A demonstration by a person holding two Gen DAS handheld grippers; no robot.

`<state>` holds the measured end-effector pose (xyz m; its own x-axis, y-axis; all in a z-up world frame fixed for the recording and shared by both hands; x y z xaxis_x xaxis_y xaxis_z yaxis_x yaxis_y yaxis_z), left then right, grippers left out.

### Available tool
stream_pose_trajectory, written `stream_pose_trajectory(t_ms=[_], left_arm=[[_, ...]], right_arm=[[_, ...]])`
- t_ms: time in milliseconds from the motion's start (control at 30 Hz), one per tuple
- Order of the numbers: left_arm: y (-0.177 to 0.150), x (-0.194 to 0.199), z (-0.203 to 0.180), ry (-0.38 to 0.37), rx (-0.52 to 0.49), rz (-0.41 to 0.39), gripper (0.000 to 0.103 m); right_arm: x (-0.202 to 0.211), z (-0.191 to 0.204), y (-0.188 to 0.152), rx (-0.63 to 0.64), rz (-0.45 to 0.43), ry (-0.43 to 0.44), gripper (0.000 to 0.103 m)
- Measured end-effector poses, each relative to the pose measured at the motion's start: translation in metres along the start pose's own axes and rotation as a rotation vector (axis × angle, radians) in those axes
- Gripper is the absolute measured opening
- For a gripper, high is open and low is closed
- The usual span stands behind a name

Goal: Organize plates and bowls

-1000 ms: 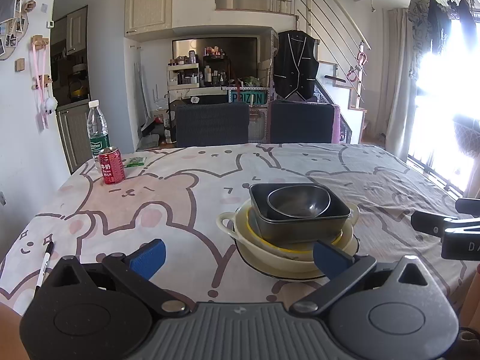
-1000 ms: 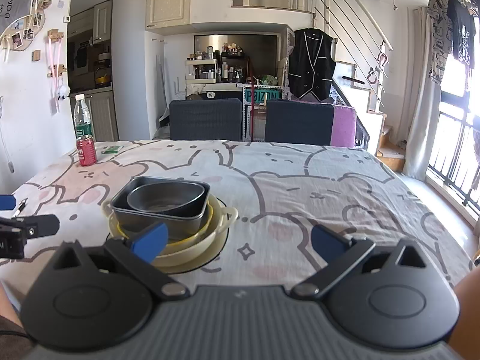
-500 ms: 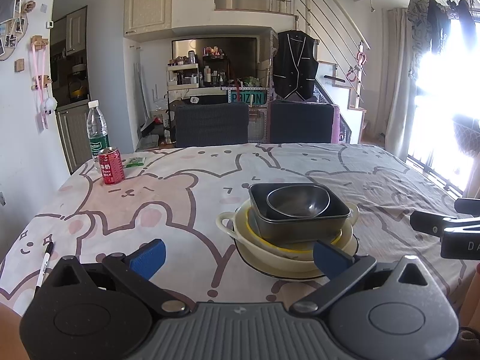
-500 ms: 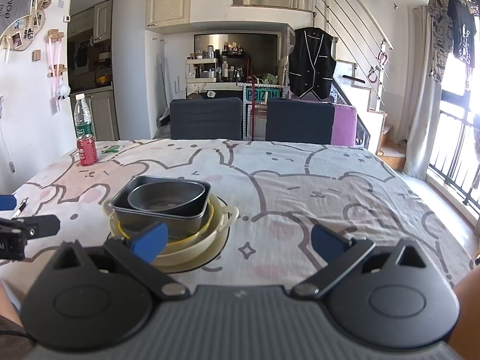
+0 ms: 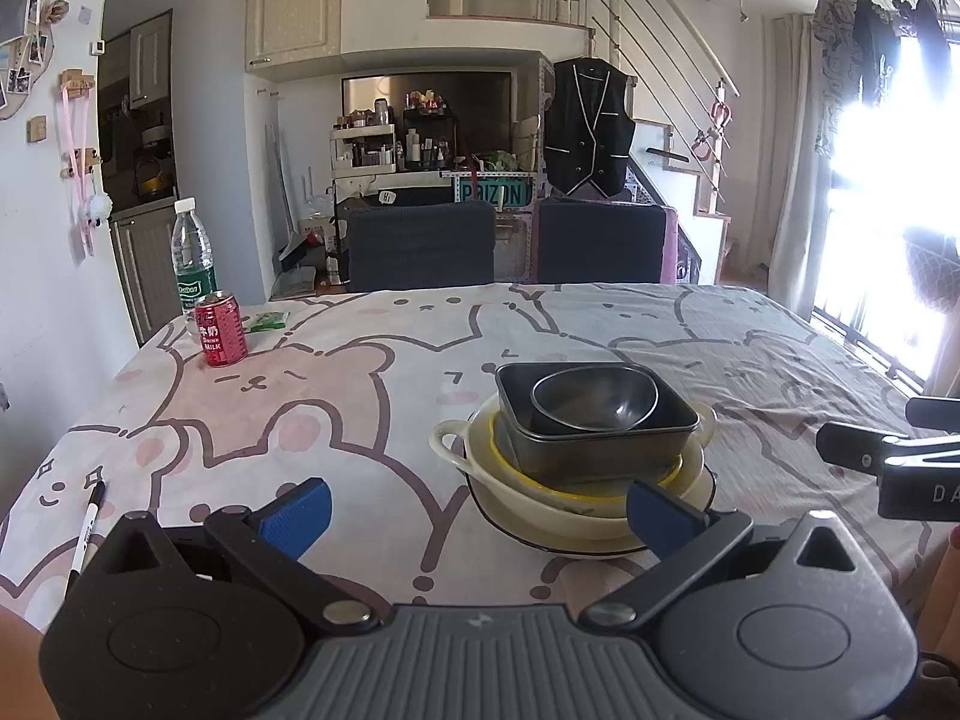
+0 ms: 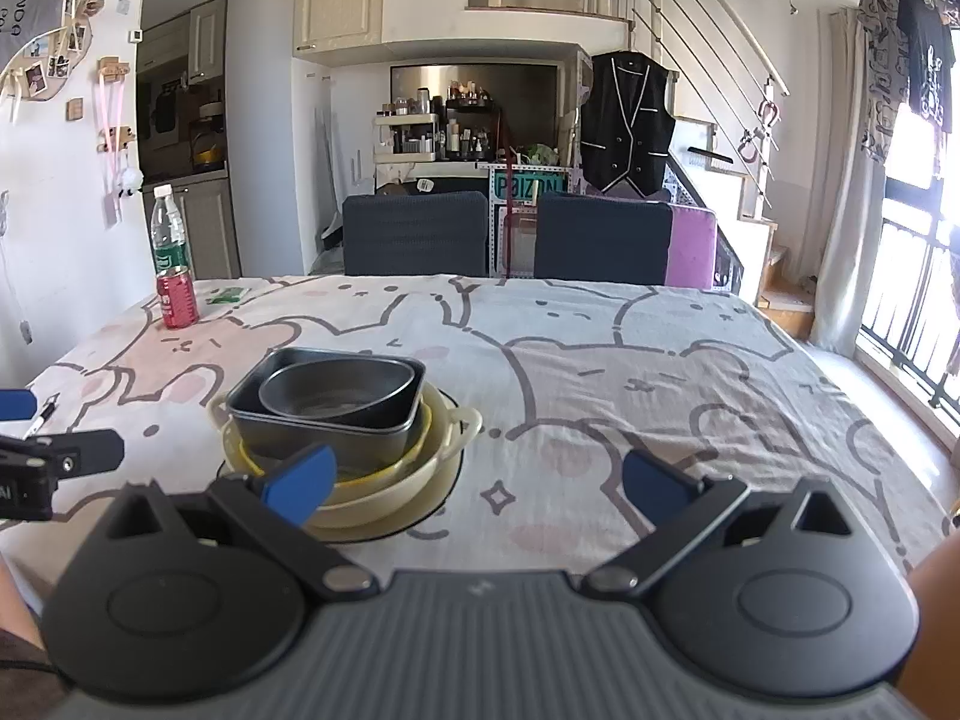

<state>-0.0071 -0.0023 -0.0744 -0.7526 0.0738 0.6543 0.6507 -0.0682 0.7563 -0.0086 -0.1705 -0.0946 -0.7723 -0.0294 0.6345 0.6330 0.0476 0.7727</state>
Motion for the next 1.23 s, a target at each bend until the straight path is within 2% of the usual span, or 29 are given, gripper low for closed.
stream_pose_trajectory(t_ms=[1233], left_arm=[[-0.0038, -0.0030, 0.0025, 0.012, -0.008, 0.011, 0.103]], right_arm=[[-0.0007, 0.0011, 0.0001, -0.003, 0.003, -0.001, 0.103]])
Point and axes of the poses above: each gripper's, at about its wrist camera, not at the fingertips, and x roughly against the way its jaws point, z to its left, y to its top, the point moved 8 cm from there along -x, roughly the way its jaws point, and after that the axes turned 10 degrees about z, right-handed, at the moved point
